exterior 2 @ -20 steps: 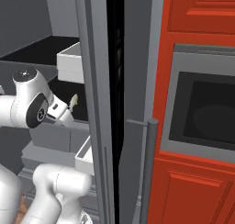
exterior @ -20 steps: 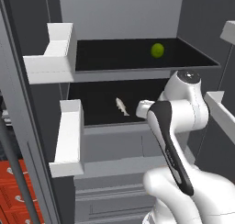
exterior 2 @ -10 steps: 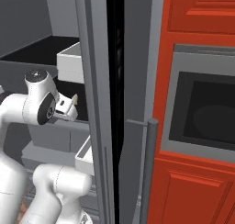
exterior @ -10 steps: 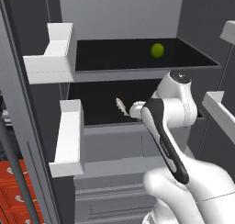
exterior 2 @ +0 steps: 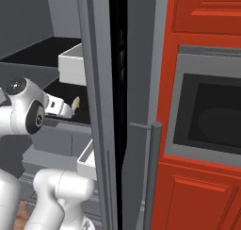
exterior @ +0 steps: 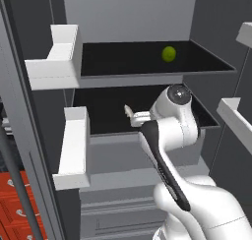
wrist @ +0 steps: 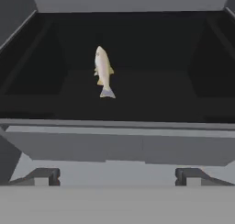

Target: Take the cheese, fish, and lime from the fridge and place them on the plate on the dining counter to create an appetizer plate.

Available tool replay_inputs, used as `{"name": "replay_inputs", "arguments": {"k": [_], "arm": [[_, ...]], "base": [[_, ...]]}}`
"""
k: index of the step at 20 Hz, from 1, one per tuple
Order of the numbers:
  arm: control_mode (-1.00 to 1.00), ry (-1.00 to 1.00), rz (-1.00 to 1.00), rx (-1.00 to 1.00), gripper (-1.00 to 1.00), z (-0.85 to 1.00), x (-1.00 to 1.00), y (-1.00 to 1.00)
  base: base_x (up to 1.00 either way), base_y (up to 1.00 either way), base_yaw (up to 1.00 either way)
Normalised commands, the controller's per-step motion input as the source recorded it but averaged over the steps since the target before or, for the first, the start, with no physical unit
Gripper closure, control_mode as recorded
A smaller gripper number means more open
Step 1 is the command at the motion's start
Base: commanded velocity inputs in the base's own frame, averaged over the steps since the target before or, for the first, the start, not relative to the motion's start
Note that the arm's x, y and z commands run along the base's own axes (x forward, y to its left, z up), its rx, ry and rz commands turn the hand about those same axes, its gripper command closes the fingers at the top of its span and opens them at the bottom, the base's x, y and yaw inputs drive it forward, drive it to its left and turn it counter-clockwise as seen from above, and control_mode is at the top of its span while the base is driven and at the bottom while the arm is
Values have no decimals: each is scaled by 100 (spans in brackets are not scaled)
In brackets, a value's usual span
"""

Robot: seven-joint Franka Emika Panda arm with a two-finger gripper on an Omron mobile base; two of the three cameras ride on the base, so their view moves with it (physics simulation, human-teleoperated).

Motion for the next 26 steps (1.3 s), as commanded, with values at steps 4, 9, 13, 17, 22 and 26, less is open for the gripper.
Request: {"name": "replay_inputs", "arguments": {"k": [4,9,13,17,22,26], "arm": [[-100,-14,0,0,-100,-4,0,6],[-100,-6,0,0,-100,0,11,0],[-100,-1,0,2,-100,0,27,0],[-100,0,0,2,-100,0,33,0],[-100,0,0,0,-100,-4,43,0],[-100,0,0,0,-100,-15,43,0]], "base": [[0,0,0],[0,0,0],[0,0,0],[0,0,0],[0,0,0],[0,0,0]]}}
